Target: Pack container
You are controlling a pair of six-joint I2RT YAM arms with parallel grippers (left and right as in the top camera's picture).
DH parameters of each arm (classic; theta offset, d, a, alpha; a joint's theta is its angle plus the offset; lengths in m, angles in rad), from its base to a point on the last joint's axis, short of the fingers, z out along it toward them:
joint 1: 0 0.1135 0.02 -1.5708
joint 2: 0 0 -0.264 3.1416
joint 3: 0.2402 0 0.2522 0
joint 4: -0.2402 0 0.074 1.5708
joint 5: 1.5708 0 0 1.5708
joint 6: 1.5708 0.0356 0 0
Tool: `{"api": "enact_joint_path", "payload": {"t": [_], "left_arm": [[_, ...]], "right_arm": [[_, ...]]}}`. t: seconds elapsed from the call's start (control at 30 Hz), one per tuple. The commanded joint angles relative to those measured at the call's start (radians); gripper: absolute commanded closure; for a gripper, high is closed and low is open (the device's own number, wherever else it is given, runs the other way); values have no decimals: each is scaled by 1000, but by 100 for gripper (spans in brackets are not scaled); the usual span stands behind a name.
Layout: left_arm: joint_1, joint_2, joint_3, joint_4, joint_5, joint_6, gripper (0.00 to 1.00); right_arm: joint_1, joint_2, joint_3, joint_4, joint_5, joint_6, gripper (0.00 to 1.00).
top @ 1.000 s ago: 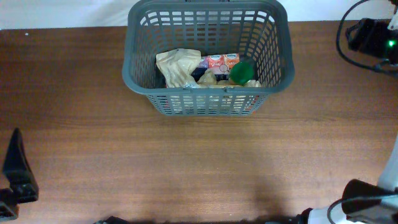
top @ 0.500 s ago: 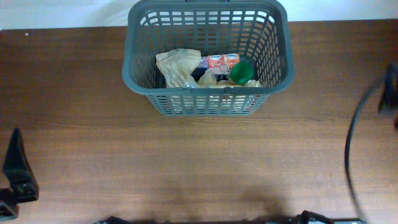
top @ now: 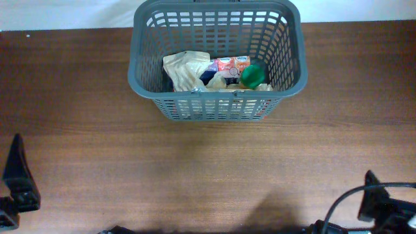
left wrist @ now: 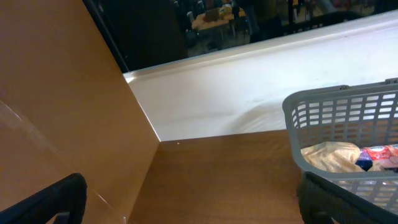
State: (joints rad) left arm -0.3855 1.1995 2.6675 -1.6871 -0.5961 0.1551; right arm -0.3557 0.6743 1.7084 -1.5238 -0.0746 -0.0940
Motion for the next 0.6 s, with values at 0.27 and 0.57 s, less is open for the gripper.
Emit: {"api": "enact_joint_path", "payload": {"t": [0.27, 0.57], "left_arm": [[3, 2, -3, 0, -14, -16, 1], [3, 2, -3, 0, -14, -16, 1]], "right_arm": [[-5, -127, -769, 720, -263, 262, 3], [-5, -5, -986, 886, -240, 596, 1]]}}
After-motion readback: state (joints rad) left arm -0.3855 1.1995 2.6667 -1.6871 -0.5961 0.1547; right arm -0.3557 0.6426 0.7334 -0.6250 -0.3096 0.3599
